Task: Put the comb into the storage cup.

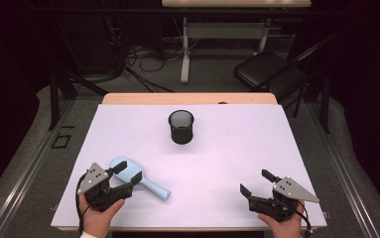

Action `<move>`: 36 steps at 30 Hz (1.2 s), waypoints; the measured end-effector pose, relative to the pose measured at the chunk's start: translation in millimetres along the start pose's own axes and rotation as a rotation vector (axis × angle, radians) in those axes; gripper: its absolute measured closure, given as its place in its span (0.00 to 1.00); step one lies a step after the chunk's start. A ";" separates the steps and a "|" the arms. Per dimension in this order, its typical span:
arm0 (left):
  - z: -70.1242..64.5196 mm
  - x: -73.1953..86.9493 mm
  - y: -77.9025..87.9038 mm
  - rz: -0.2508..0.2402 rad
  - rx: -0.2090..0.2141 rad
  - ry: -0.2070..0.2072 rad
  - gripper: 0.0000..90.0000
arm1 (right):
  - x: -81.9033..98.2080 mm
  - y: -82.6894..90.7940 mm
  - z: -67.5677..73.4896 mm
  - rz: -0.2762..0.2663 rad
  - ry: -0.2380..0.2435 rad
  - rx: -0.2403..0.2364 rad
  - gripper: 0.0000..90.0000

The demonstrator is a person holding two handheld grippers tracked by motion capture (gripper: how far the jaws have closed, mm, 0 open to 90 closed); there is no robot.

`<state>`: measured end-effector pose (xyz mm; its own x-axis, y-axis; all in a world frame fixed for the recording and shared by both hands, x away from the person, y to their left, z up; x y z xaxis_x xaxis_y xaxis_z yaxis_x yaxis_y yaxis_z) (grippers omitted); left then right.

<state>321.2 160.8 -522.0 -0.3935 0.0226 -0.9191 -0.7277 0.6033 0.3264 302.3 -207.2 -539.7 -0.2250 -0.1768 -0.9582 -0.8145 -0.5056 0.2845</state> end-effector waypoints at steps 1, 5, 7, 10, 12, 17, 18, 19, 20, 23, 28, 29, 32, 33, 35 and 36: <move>0.0 0.0 0.0 0.000 0.000 0.000 0.37 | 0.5 0.2 0.0 0.004 -0.004 -0.001 0.13; -1.0 2.2 -7.5 0.015 -0.023 0.010 0.43 | 0.6 0.8 -1.4 0.002 0.000 0.004 0.13; -1.7 3.0 -10.7 0.022 -0.031 0.005 0.43 | 0.6 1.0 -1.5 0.002 -0.001 0.003 0.14; -4.2 3.5 -16.4 0.020 -0.032 0.004 0.47 | 1.2 0.5 -1.2 0.003 -0.004 0.001 0.14; -6.4 3.8 -19.6 0.016 -0.035 0.015 0.51 | 1.3 0.1 -0.4 0.003 -0.007 -0.002 0.15; -13.2 7.5 -29.1 0.028 -0.032 0.050 0.54 | 1.9 0.0 0.6 0.008 0.004 -0.003 0.16; -14.6 8.6 -31.5 0.036 -0.028 0.049 0.54 | 2.0 -0.1 0.6 0.009 0.005 -0.004 0.16; -15.7 9.4 -34.9 0.037 -0.029 0.042 0.54 | 2.0 -0.1 0.6 0.009 0.005 -0.004 0.16; -16.9 10.4 -37.5 0.044 -0.024 0.040 0.57 | 2.3 -0.2 1.1 0.009 0.003 -0.006 0.16; -19.7 14.1 -45.9 0.060 -0.013 0.044 0.60 | 2.4 -0.3 1.3 0.009 0.000 -0.008 0.16; -23.2 25.0 -60.2 0.102 -0.017 0.027 0.72 | 3.1 -0.5 1.2 0.013 0.000 -0.011 0.16; -23.2 25.0 -60.2 0.102 -0.017 0.027 0.75 | 3.2 -0.4 1.1 0.013 0.000 -0.011 0.16; -24.9 32.9 -65.5 0.136 -0.009 0.022 0.81 | 3.2 -0.1 0.4 0.012 -0.001 -0.010 0.16; -25.1 35.0 -66.9 0.143 -0.007 0.026 0.82 | 3.4 0.0 0.2 0.013 -0.001 -0.009 0.16; -24.1 38.1 -68.6 0.159 -0.010 0.028 0.87 | 3.3 -0.2 0.1 0.011 -0.003 -0.011 0.16; -23.6 39.9 -70.0 0.165 -0.009 0.033 0.87 | 3.3 -0.2 0.1 0.011 -0.003 -0.011 0.16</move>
<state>343.2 100.6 -576.3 -0.5265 0.0947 -0.8449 -0.6562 0.5866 0.4747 301.6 -207.6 -542.9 -0.2350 -0.1800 -0.9552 -0.8061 -0.5130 0.2950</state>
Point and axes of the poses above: each handheld gripper's, and its own axes: y roughly backward along the jaws, x roughly out of its underside, z roughly to its left, the point moved 9 cm from there along -y, roughly forward along the jaws, and after that the axes turned 5 degrees about y, right-handed, at the moved point
